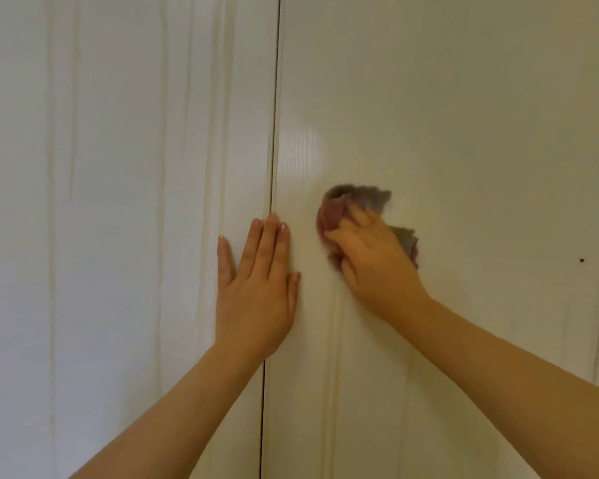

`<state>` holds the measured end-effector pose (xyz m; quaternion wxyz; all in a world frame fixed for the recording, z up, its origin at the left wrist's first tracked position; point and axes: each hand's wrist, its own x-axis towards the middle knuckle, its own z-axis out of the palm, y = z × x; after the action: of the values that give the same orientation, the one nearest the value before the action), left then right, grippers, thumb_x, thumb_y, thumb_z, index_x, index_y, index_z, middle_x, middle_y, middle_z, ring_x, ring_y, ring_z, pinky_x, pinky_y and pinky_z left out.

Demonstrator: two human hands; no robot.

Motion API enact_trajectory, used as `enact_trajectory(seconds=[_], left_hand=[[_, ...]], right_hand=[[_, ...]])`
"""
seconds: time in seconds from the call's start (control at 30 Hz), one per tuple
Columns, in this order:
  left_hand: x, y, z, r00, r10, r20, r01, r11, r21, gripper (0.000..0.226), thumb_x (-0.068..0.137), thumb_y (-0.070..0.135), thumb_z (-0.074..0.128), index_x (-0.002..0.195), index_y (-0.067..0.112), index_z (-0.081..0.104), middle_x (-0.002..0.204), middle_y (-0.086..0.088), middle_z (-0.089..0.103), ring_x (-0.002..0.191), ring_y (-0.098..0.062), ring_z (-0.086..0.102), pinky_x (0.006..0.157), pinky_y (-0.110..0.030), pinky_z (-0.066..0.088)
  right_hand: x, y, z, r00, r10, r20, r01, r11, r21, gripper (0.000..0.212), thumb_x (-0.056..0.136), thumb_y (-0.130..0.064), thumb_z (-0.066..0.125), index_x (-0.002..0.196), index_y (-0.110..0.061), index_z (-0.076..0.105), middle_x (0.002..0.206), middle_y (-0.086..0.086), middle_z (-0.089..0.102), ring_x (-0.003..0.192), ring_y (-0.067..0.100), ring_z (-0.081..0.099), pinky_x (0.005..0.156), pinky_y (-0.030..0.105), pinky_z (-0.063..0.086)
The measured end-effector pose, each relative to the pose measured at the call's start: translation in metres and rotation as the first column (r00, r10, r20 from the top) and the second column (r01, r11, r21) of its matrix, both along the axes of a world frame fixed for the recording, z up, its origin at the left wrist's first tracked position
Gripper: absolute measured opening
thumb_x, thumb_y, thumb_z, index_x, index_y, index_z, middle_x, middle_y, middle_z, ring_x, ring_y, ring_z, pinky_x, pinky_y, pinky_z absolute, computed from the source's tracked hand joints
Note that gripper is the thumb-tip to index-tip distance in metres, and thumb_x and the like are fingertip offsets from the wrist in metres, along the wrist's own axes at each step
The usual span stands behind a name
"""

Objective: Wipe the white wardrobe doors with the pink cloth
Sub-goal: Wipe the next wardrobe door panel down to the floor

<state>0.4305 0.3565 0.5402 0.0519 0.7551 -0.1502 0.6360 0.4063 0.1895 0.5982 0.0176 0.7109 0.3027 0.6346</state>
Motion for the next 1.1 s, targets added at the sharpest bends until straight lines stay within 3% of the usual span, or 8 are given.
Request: enact_trajectory(seconds=[0.07,0.13,0.3,0.47,0.67,0.83,1.0,1.1], left_hand=[[0.003,0.001,0.0,1.0,-0.01,0.023,0.01,1.0,0.009,0.057,0.096,0.033,0.026,0.145,0.004,0.021,0.151,-0.01,0.019,0.141,-0.024,0.017,0.113,-0.051,0.002],[0.004,0.003,0.0,0.999,-0.015,0.041,0.015,1.0,0.008,0.057,0.096,0.033,0.028,0.145,0.004,0.021,0.151,-0.01,0.019,0.141,-0.024,0.017,0.113,-0.051,0.001],[0.001,-0.002,0.0,0.999,0.023,0.023,-0.023,1.0,-0.004,0.059,0.096,0.033,0.028,0.145,0.001,0.02,0.151,-0.012,0.022,0.14,-0.025,0.018,0.113,-0.049,-0.004],[-0.004,0.0,0.002,0.996,0.063,-0.065,-0.063,0.998,0.002,0.061,0.094,0.035,0.029,0.143,-0.002,0.029,0.149,-0.019,0.033,0.138,-0.025,0.019,0.113,-0.041,-0.011],[-0.024,-0.05,0.007,0.999,0.039,0.002,-0.039,0.991,-0.125,0.061,0.094,0.034,0.03,0.141,-0.005,0.031,0.147,-0.024,0.034,0.137,-0.03,0.023,0.113,-0.037,-0.015],[-0.046,-0.137,0.02,0.99,-0.05,0.129,0.036,0.993,0.11,0.057,0.097,0.034,0.029,0.143,0.001,0.028,0.149,-0.013,0.027,0.138,-0.026,0.024,0.113,-0.051,0.0],[-0.039,-0.187,0.027,1.0,-0.011,0.029,0.008,0.993,0.115,0.062,0.095,0.039,0.028,0.141,-0.001,0.037,0.146,-0.017,0.039,0.136,-0.03,0.036,0.113,-0.049,-0.001],[-0.031,-0.199,0.022,1.0,0.0,0.018,-0.001,0.997,0.076,0.064,0.094,0.039,0.03,0.141,-0.004,0.033,0.147,-0.018,0.037,0.138,-0.029,0.027,0.113,-0.047,-0.001]], right_hand=[[-0.006,-0.016,-0.018,0.999,-0.046,-0.021,0.038,0.957,-0.287,0.028,0.087,-0.008,0.047,0.105,0.001,0.067,0.116,0.014,0.064,0.118,0.026,0.046,0.099,0.039,0.038],[-0.011,-0.038,-0.004,0.998,-0.058,-0.014,0.05,0.95,-0.31,0.027,0.085,-0.004,0.045,0.1,0.001,0.068,0.112,0.015,0.066,0.112,0.025,0.049,0.092,0.038,0.042],[-0.012,-0.042,0.01,0.999,-0.007,-0.041,0.017,0.965,0.262,0.031,0.075,-0.004,0.039,0.093,0.005,0.063,0.104,0.024,0.062,0.097,0.031,0.052,0.079,0.044,0.048],[-0.016,-0.072,-0.009,0.995,-0.095,-0.022,0.086,0.962,-0.26,0.029,0.086,-0.009,0.046,0.103,0.001,0.067,0.113,0.016,0.065,0.108,0.032,0.06,0.09,0.04,0.047],[-0.033,-0.145,0.005,0.993,-0.063,-0.1,0.098,0.911,0.401,0.037,0.084,-0.009,0.034,0.104,0.004,0.062,0.106,0.024,0.061,0.092,0.039,0.056,0.081,0.031,0.041],[-0.047,-0.18,-0.032,0.989,-0.114,-0.094,0.114,0.993,-0.008,0.047,0.099,-0.017,0.023,0.099,0.004,0.065,0.11,0.022,0.064,0.108,0.034,0.052,0.089,0.043,0.043],[-0.048,-0.226,0.009,0.984,-0.032,-0.176,0.106,0.894,0.434,0.032,0.083,-0.002,0.035,0.104,0.001,0.06,0.108,0.02,0.058,0.092,0.036,0.056,0.076,0.027,0.043],[-0.043,-0.229,-0.036,0.976,-0.007,-0.217,0.093,0.915,0.392,0.04,0.088,-0.018,0.03,0.112,0.0,0.057,0.117,0.023,0.055,0.097,0.04,0.057,0.081,0.047,0.05]])
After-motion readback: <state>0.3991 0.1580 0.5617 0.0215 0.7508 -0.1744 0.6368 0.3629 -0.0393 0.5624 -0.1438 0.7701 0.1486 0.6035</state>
